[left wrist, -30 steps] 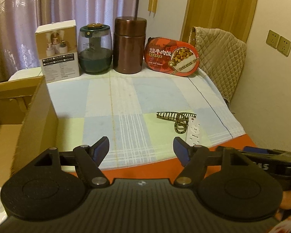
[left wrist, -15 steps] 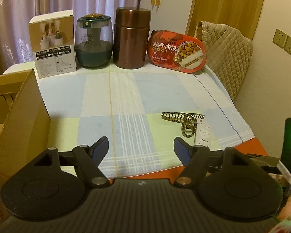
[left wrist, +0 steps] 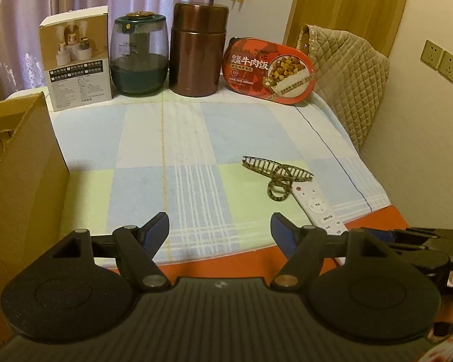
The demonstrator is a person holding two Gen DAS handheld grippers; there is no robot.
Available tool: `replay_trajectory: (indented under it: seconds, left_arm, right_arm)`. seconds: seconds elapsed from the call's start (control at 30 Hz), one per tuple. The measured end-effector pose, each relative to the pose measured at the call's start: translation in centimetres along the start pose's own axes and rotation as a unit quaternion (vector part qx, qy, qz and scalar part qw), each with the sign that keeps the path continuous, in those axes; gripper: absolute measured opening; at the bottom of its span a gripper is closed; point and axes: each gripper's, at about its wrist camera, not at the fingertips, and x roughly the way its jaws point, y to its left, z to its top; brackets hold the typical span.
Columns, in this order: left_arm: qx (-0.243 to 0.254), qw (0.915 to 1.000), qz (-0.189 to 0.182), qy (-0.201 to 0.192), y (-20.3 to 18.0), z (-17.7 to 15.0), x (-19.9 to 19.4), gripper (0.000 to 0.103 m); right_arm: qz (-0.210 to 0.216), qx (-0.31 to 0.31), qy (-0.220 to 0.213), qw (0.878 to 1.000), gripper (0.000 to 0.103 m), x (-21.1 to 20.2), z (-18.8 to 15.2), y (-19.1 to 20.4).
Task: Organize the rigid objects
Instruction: 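Grasp the white remote with the right tool while the left tool grasps the leopard hair clip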
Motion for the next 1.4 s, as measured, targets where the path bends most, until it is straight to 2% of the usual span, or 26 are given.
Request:
replay_trajectory:
  seconds: [0.1,0.17,0.2,0.23,0.5,0.57,0.63,0.87,1.13,1.3,1.4]
  left_arm:
    - [0.005,1.0000,-0.004,0.000,-0.5,-0.2,0.1,0.070]
    - [0.005,1.0000,-0.006,0.001,-0.6,-0.3,0.2,0.070]
    - [0.004,1.0000,-0.006,0.002,-0.6,-0.3,0.3,0.070]
    - [0.003,1.0000,-0.006,0.001,-0.5,-0.3,0.4,0.070]
    - [0.005,0.9999,-0.011,0.003,-0.3,-0.7,1.3,0.070]
    - [0.006,0.9999,-0.011,0.005,-0.4,-0.9,1.6,0.070]
    - [0.007,0.9999,-0.013,0.006,-0.5,-1.1,1.9,0.070]
    - [0.014,0.9996,-0.025,0.004,-1.3,-1.5,2.6,0.070]
    - [0.046,0.9977,-0.048,-0.007,-3.4,-1.7,3.9,0.070]
    - [0.072,0.9950,-0.062,-0.030,-4.9,-1.2,5.8,0.069]
    - [0.089,0.9929,-0.066,-0.044,-5.8,-0.7,6.9,0.062]
  right_arm:
    - [0.006,0.001,-0.014,1.000,0.022,-0.4,0.0,-0.1]
    - [0.018,-0.002,-0.021,1.000,0.035,-0.4,0.1,0.2]
    - [0.022,-0.006,-0.023,0.999,0.047,-0.2,0.1,0.5]
    - [0.023,-0.012,-0.024,0.999,0.051,0.0,0.0,0.8]
    - [0.018,-0.060,-0.021,0.998,0.051,2.5,-0.7,1.8]
    - [0.016,-0.070,-0.024,0.997,0.047,2.7,-0.9,1.8]
    - [0.013,-0.083,-0.031,0.996,0.037,2.7,-1.2,1.8]
    - [0.003,-0.104,-0.038,0.994,0.035,1.7,-1.8,1.6]
    - [0.001,-0.054,-0.086,0.995,0.035,-1.1,-2.1,-0.8]
    - [0.008,-0.030,-0.092,0.995,0.035,-1.5,-0.5,-2.3]
    - [0.011,-0.020,-0.089,0.996,0.035,-1.2,0.2,-3.2]
